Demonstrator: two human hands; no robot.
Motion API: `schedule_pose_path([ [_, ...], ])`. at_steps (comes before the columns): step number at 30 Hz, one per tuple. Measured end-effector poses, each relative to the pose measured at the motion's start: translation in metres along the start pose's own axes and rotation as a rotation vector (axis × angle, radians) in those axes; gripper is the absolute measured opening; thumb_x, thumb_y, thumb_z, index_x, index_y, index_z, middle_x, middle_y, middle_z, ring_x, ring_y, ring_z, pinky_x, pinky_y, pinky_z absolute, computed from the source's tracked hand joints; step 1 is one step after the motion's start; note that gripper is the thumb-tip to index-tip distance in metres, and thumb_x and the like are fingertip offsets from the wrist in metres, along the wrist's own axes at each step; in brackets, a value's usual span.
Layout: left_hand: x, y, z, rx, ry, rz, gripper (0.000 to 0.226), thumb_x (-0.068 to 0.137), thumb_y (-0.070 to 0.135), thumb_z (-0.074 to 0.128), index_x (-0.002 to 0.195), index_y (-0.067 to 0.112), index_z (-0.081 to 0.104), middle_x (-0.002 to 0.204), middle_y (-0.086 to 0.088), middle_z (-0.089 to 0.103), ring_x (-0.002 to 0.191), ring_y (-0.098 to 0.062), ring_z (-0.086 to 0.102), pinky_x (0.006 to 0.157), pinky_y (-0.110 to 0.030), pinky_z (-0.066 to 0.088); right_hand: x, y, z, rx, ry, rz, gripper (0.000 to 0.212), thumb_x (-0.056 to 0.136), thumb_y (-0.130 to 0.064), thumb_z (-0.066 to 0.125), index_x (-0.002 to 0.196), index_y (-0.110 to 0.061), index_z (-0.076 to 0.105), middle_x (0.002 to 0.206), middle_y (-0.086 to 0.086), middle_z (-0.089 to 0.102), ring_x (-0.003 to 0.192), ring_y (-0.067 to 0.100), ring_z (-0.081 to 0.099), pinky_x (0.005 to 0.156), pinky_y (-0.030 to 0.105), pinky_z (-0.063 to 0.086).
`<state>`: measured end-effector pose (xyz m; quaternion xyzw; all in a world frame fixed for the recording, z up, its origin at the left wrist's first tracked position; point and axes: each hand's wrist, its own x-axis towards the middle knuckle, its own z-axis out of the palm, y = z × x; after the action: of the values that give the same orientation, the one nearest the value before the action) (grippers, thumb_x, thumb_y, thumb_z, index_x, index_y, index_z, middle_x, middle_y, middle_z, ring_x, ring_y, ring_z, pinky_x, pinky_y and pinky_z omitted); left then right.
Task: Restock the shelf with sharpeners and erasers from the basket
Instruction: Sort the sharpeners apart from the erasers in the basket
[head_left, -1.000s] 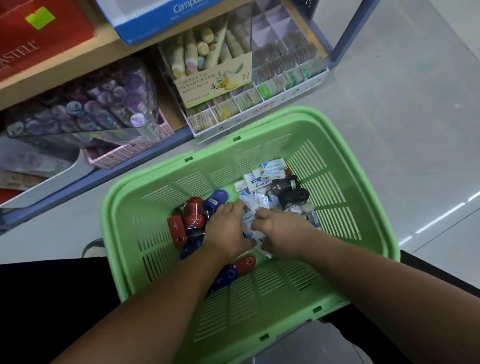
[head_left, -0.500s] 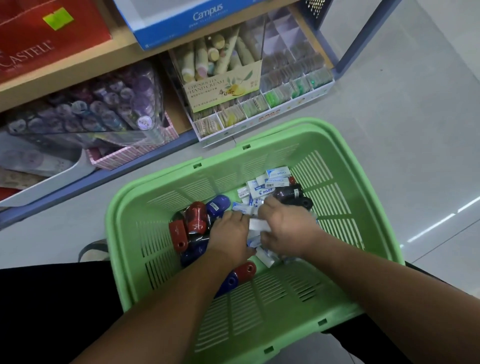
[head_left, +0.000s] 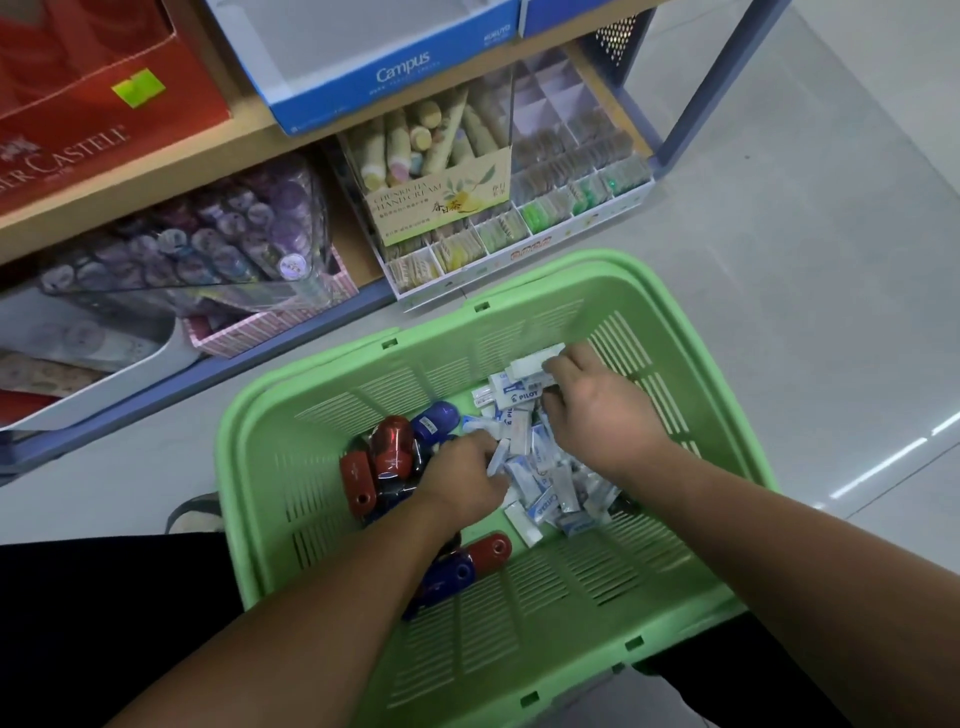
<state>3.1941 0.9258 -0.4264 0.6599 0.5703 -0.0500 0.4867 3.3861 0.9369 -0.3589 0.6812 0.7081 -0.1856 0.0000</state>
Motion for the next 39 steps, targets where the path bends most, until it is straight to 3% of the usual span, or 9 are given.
schedule_pose_path([
  [5, -0.005, 0.013, 0.013, -0.205, -0.002, -0.104, 0.06, 0.06, 0.058, 0.088, 0.104, 0.03, 0.057, 0.095, 0.014, 0.072, 0.087, -0.005, 0.069, 0.076, -0.031, 0.058, -0.021, 0.009, 0.004, 0.017, -0.039, -0.164, 0.018, 0.091, -0.026, 0.051, 0.094, -0.015, 0.066, 0.095, 0.003, 0.059, 0.071, 0.03, 0.063, 0.05, 0.032, 0.045],
  [9, 0.002, 0.023, 0.022, -0.236, 0.112, -0.232, 0.054, 0.074, 0.059, 0.083, 0.101, 0.02, 0.057, 0.09, 0.009, 0.067, 0.08, -0.01, 0.063, 0.064, -0.028, 0.049, -0.029, 0.005, 0.003, 0.071, -0.154, -0.085, 0.018, 0.094, -0.033, 0.055, 0.102, -0.022, 0.067, 0.101, -0.001, 0.066, 0.088, 0.025, 0.065, 0.069, 0.034, 0.053],
  [14, 0.014, 0.03, 0.022, -0.314, 0.162, -0.395, 0.053, 0.077, 0.061, 0.079, 0.072, 0.016, 0.052, 0.067, -0.01, 0.064, 0.056, -0.025, 0.063, 0.054, -0.037, 0.054, -0.024, 0.013, 0.0, 0.256, -0.101, 0.039, 0.013, 0.093, -0.02, 0.056, 0.087, -0.018, 0.067, 0.079, -0.001, 0.067, 0.07, 0.022, 0.062, 0.064, 0.039, 0.056],
  [16, 0.015, 0.036, 0.024, -0.41, 0.185, -0.458, 0.055, 0.071, 0.063, 0.082, 0.085, 0.017, 0.055, 0.08, -0.002, 0.065, 0.069, -0.023, 0.068, 0.058, -0.031, 0.052, -0.021, 0.013, -0.001, 0.331, -0.092, 0.057, 0.012, 0.093, -0.016, 0.057, 0.087, -0.016, 0.068, 0.076, 0.0, 0.067, 0.067, 0.023, 0.062, 0.063, 0.04, 0.055],
  [18, 0.015, 0.038, 0.03, -0.503, 0.208, -0.487, 0.062, 0.066, 0.06, 0.085, 0.101, 0.015, 0.06, 0.094, -0.002, 0.069, 0.084, -0.027, 0.073, 0.07, -0.039, 0.061, -0.021, 0.011, -0.001, 0.345, -0.112, 0.072, 0.011, 0.093, -0.018, 0.057, 0.089, -0.017, 0.068, 0.078, -0.001, 0.067, 0.068, 0.023, 0.062, 0.063, 0.04, 0.056],
  [21, 0.015, 0.039, 0.033, -0.6, 0.242, -0.472, 0.049, 0.069, 0.048, 0.089, 0.095, 0.015, 0.063, 0.089, -0.004, 0.074, 0.077, -0.024, 0.073, 0.071, -0.048, 0.064, -0.024, 0.012, 0.001, 0.326, -0.128, 0.097, 0.011, 0.094, -0.023, 0.057, 0.091, -0.02, 0.067, 0.08, -0.002, 0.068, 0.07, 0.022, 0.062, 0.064, 0.039, 0.056],
  [26, 0.013, 0.045, 0.036, -0.552, 0.269, -0.383, 0.035, 0.085, 0.031, 0.081, 0.099, 0.012, 0.055, 0.078, 0.004, 0.058, 0.066, -0.015, 0.058, 0.062, -0.03, 0.05, -0.024, 0.011, 0.002, 0.32, -0.116, 0.101, 0.011, 0.092, -0.022, 0.057, 0.09, -0.021, 0.067, 0.079, -0.003, 0.067, 0.07, 0.022, 0.061, 0.064, 0.038, 0.055],
  [33, 0.004, 0.039, 0.027, -0.584, 0.285, -0.228, 0.016, 0.086, 0.013, 0.075, 0.086, 0.016, 0.059, 0.08, -0.005, 0.069, 0.072, -0.034, 0.072, 0.059, -0.053, 0.061, -0.023, 0.009, -0.005, 0.363, -0.089, 0.125, 0.011, 0.094, -0.019, 0.058, 0.094, -0.019, 0.069, 0.081, -0.002, 0.068, 0.072, 0.022, 0.062, 0.066, 0.038, 0.054],
  [39, 0.008, 0.064, -0.014, -0.686, 0.371, -0.138, 0.01, 0.087, 0.015, 0.079, 0.09, 0.017, 0.069, 0.083, -0.003, 0.074, 0.069, -0.024, 0.072, 0.06, -0.037, 0.061, -0.015, 0.002, -0.019, 0.523, 0.111, 0.209, 0.027, 0.096, -0.014, 0.054, 0.119, -0.016, 0.068, 0.106, 0.002, 0.073, 0.092, 0.02, 0.068, 0.082, 0.032, 0.055],
])
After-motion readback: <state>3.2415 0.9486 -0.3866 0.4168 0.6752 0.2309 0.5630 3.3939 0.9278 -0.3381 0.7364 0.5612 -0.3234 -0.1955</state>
